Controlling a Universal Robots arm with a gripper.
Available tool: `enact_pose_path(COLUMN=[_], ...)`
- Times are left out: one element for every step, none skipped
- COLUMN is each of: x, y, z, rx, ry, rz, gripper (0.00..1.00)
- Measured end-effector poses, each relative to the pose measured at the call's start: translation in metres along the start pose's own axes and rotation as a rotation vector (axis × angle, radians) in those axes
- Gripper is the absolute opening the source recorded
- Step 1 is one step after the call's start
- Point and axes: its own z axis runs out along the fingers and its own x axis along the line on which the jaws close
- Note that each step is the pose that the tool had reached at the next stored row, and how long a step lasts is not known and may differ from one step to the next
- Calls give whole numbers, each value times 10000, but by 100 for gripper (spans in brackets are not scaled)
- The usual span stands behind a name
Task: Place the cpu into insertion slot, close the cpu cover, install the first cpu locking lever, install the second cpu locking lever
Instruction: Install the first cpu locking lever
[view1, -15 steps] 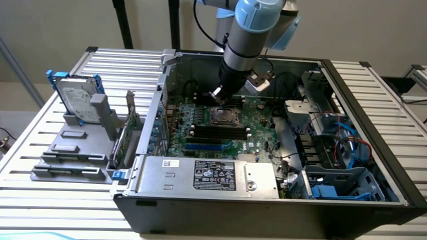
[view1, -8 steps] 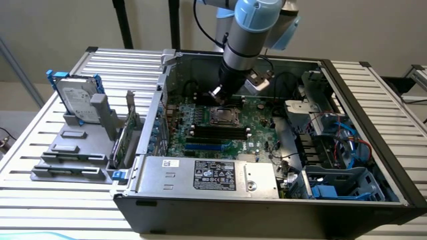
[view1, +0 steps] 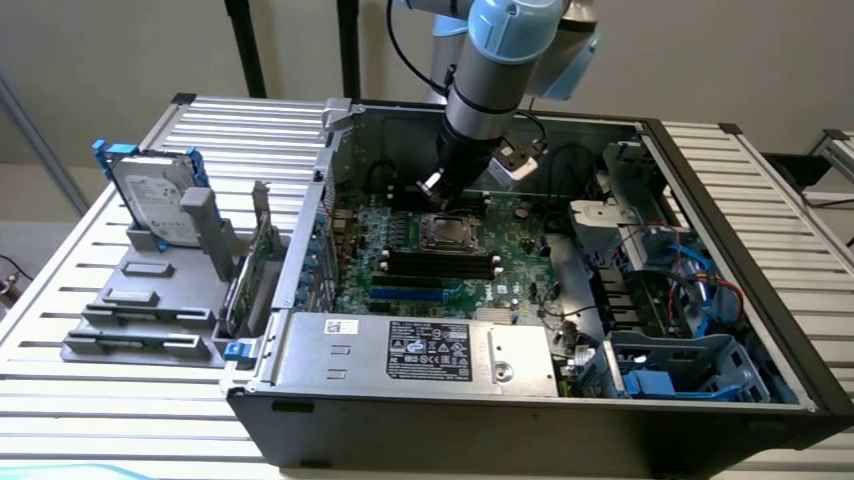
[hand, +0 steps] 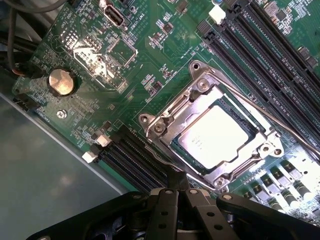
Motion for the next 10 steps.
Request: enact_pose_path(x=[0, 0, 1, 1, 2, 4, 5, 8, 11, 14], y=[0, 0, 0, 1, 2, 4, 5, 8, 11, 14], z=[0, 0, 0, 1, 1, 2, 3, 3, 3, 4], rx=[0, 0, 0, -1, 0, 0, 0, 0, 0, 1], ry=[0, 0, -1, -1, -1, 0, 0, -1, -1, -1], rz=[0, 1, 2, 2, 0, 0, -1, -2, -3, -5], gripper=[11, 11, 11, 11, 11, 11, 11, 11, 11, 11])
